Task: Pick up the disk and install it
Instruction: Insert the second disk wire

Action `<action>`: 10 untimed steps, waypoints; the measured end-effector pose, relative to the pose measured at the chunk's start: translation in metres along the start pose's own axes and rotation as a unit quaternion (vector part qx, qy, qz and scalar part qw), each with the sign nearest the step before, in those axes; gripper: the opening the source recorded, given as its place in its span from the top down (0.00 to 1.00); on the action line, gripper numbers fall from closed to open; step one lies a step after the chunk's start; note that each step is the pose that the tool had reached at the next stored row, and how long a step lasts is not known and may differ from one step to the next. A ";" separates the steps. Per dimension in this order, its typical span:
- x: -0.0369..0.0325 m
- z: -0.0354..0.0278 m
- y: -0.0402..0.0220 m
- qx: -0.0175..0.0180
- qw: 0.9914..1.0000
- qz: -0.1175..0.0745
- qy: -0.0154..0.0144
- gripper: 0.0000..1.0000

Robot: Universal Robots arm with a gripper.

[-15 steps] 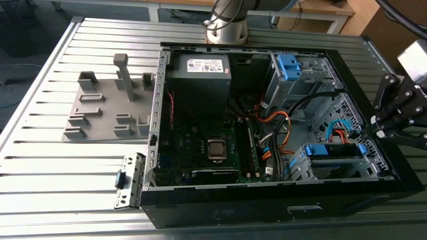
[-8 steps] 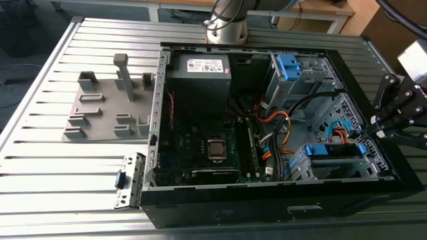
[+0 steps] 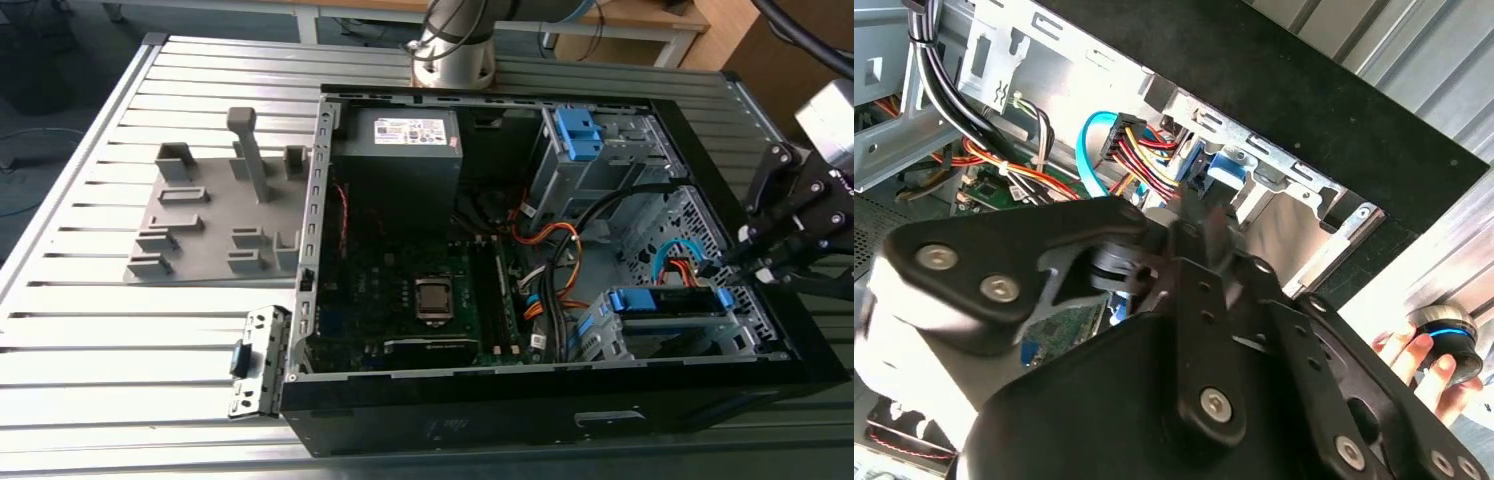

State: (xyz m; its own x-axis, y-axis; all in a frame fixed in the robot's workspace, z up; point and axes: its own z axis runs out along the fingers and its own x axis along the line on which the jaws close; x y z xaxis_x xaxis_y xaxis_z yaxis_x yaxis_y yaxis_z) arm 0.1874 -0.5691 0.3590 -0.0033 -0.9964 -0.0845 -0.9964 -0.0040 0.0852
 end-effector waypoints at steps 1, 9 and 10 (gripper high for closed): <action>0.0000 0.0000 0.0000 0.000 1.000 0.000 0.000 0.71; 0.0000 0.0001 0.0006 0.000 1.000 0.000 0.000 0.53; 0.0000 0.0002 0.0021 0.000 1.000 0.000 0.000 0.53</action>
State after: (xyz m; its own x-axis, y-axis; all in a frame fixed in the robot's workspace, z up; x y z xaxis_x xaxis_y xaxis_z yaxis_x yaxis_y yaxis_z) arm 0.1853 -0.5691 0.3590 -0.0031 -0.9964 -0.0843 -0.9964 -0.0041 0.0851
